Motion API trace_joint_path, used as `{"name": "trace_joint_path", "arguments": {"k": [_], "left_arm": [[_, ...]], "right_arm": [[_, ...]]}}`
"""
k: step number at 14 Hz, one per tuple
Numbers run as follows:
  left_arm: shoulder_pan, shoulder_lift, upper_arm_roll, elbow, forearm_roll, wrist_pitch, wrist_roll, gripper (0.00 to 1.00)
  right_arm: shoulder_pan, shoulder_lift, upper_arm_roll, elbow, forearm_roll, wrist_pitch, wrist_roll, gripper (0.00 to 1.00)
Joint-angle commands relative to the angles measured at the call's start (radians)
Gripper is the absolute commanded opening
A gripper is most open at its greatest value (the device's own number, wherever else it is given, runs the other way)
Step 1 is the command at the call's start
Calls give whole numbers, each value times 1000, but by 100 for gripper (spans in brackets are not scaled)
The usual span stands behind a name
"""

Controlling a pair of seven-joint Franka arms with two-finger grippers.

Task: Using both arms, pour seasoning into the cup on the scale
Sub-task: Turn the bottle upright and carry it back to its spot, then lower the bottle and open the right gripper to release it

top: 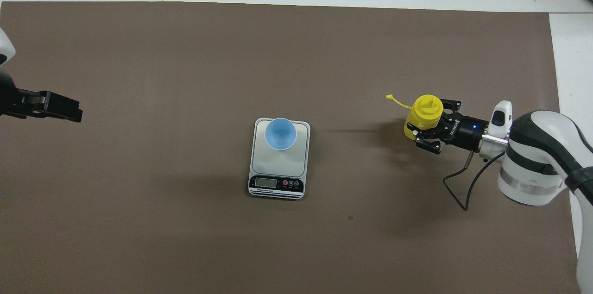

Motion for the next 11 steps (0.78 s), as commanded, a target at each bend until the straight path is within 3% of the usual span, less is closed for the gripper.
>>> {"name": "trace_joint_path", "arguments": {"k": [1, 7, 11], "left_arm": [[5, -21, -6, -36, 13, 31, 12, 100], [5, -21, -6, -38, 13, 32, 12, 100], [5, -21, -6, -38, 13, 32, 12, 100]], "right_arm": [[-38, -21, 12, -6, 32, -21, -16, 100], [-51, -54, 6, -7, -26, -28, -7, 100], [-98, -91, 4, -3, -271, -32, 22, 100]]}}
